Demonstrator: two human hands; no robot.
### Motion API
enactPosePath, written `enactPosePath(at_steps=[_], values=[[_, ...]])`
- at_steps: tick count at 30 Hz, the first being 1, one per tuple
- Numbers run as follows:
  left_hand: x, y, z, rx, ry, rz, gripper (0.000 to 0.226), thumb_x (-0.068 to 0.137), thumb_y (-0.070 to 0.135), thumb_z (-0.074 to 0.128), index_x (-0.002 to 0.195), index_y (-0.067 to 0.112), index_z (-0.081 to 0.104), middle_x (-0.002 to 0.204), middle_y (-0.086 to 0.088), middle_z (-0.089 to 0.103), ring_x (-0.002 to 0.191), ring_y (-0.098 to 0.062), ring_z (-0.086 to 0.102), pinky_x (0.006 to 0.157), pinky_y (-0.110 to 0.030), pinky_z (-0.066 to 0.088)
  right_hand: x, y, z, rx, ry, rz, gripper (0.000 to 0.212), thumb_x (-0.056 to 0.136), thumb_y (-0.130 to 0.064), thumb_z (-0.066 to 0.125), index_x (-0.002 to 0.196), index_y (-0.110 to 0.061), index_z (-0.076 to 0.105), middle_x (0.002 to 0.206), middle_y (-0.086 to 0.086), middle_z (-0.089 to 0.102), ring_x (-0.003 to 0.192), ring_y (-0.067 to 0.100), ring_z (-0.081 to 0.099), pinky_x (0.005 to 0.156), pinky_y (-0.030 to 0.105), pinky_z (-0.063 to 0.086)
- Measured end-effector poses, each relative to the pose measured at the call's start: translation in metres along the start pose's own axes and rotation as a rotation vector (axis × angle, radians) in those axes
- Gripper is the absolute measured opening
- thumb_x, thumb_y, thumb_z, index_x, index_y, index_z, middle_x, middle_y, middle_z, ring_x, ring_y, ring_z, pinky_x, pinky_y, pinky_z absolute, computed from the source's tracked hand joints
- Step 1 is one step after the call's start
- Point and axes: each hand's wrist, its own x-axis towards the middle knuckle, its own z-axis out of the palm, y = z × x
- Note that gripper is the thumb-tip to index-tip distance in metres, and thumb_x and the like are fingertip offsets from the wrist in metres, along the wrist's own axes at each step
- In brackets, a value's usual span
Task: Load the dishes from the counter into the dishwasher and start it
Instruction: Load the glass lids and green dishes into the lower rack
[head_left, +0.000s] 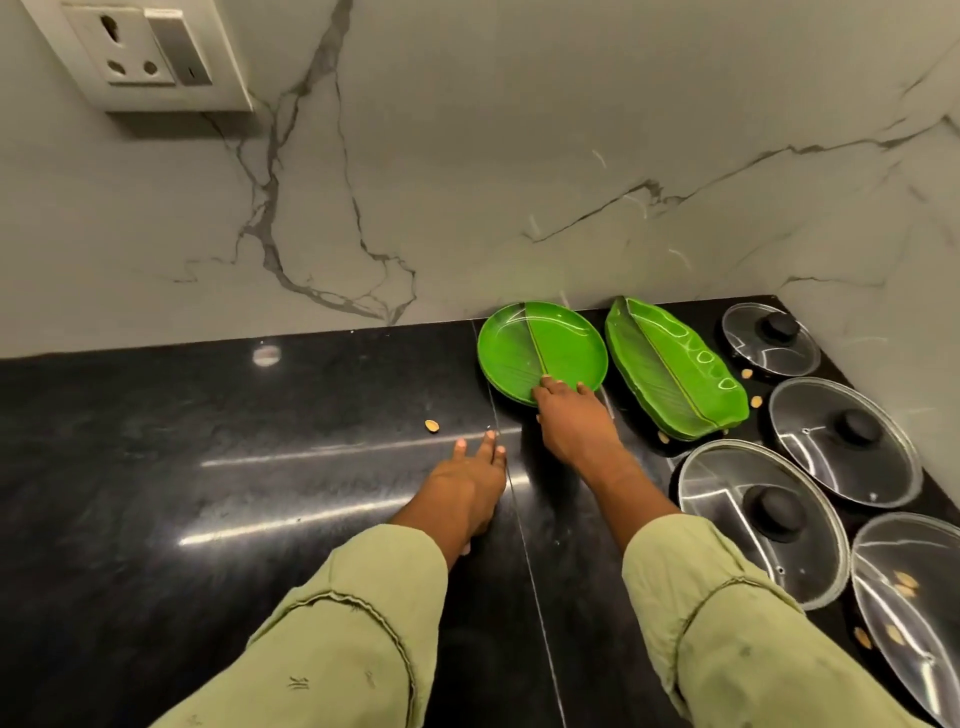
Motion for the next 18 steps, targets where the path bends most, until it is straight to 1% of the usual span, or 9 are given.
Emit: enactPosePath(at_steps=[3, 6, 10, 12, 13, 14, 15, 17, 18], values=[[-0.001, 0.001, -0.001, -0.006, 0.004, 0.0, 0.128, 0.072, -0.004, 0.083, 0.156, 0.006, -0.014, 0.162, -0.006, -0.027, 0.15, -0.04, -0.008, 0.118, -0.052, 0.021, 0.0, -0.003, -0.002, -0.043, 0.08, -0.024, 0.033, 0.092, -0.003, 0.043, 0.124, -0.008, 0.053, 0.136, 0.012, 0.054, 0.12, 0.03, 0.055, 0.098, 0.04, 0.04], [-0.002, 0.003, 0.0, -0.012, -0.003, -0.012, 0.126, 0.073, -0.007, 0.08, 0.156, 0.006, -0.014, 0.161, -0.006, -0.028, 0.15, -0.041, -0.009, 0.119, -0.052, 0.018, -0.004, -0.007, -0.004, -0.118, 0.157, -0.031, 0.027, 0.09, -0.001, 0.043, 0.112, -0.01, 0.057, 0.112, 0.011, 0.066, 0.105, 0.032, 0.062, 0.088, 0.04, 0.043], [-0.001, 0.003, -0.001, 0.002, -0.017, -0.019, 0.125, 0.075, -0.007, 0.079, 0.155, 0.007, -0.016, 0.16, -0.006, -0.03, 0.15, -0.04, -0.01, 0.119, -0.052, 0.017, -0.01, -0.012, -0.013, -0.154, 0.164, -0.014, 0.019, 0.084, -0.001, 0.053, 0.098, -0.011, 0.062, 0.092, 0.011, 0.07, 0.092, 0.032, 0.065, 0.079, 0.037, 0.045], [0.0, 0.002, 0.0, 0.005, -0.02, -0.014, 0.126, 0.075, -0.006, 0.08, 0.155, 0.007, -0.017, 0.16, -0.005, -0.031, 0.15, -0.04, -0.01, 0.119, -0.052, 0.018, -0.017, -0.013, -0.017, -0.18, 0.164, -0.011, 0.017, 0.074, 0.0, 0.066, 0.085, -0.011, 0.062, 0.073, 0.01, 0.069, 0.073, 0.031, 0.068, 0.063, 0.033, 0.046], [0.002, 0.002, 0.0, 0.002, -0.021, -0.013, 0.127, 0.075, -0.005, 0.08, 0.155, 0.008, -0.017, 0.16, -0.005, -0.031, 0.15, -0.039, -0.011, 0.119, -0.052, 0.019, -0.021, -0.012, -0.018, -0.177, 0.178, -0.014, 0.022, 0.066, 0.001, 0.072, 0.08, -0.011, 0.061, 0.063, 0.009, 0.066, 0.061, 0.03, 0.067, 0.053, 0.03, 0.041], [0.002, 0.001, 0.001, -0.001, -0.021, -0.013, 0.128, 0.075, -0.005, 0.081, 0.155, 0.009, -0.018, 0.16, -0.004, -0.031, 0.15, -0.039, -0.011, 0.119, -0.052, 0.021, -0.025, -0.011, -0.019, -0.179, 0.198, -0.024, 0.027, 0.062, 0.002, 0.075, 0.08, -0.011, 0.06, 0.059, 0.008, 0.064, 0.054, 0.029, 0.065, 0.047, 0.028, 0.033], [0.003, -0.001, 0.001, -0.006, -0.022, -0.015, 0.128, 0.075, -0.004, 0.081, 0.155, 0.01, -0.018, 0.16, -0.003, -0.031, 0.15, -0.037, -0.012, 0.119, -0.051, 0.023, -0.028, -0.011, -0.02, -0.185, 0.184, -0.036, 0.03, 0.063, 0.001, 0.074, 0.086, -0.012, 0.06, 0.061, 0.007, 0.064, 0.053, 0.028, 0.065, 0.046, 0.028, 0.029], [0.005, -0.003, 0.002, -0.012, -0.019, -0.021, 0.13, 0.074, -0.001, 0.083, 0.155, 0.012, -0.019, 0.16, -0.002, -0.031, 0.15, -0.036, -0.012, 0.119, -0.048, 0.024, -0.037, -0.012, -0.02, -0.216, 0.185, -0.061, 0.033, 0.068, -0.002, 0.072, 0.096, -0.013, 0.06, 0.069, 0.005, 0.067, 0.059, 0.028, 0.067, 0.046, 0.028, 0.028], [0.007, -0.004, 0.003, -0.009, -0.016, -0.023, 0.132, 0.073, 0.002, 0.084, 0.154, 0.013, -0.019, 0.16, -0.001, -0.031, 0.15, -0.035, -0.012, 0.119, -0.047, 0.025, -0.04, -0.012, -0.02, -0.222, 0.208, -0.063, 0.033, 0.065, -0.003, 0.075, 0.094, -0.013, 0.062, 0.069, 0.004, 0.067, 0.059, 0.027, 0.067, 0.045, 0.028, 0.031]])
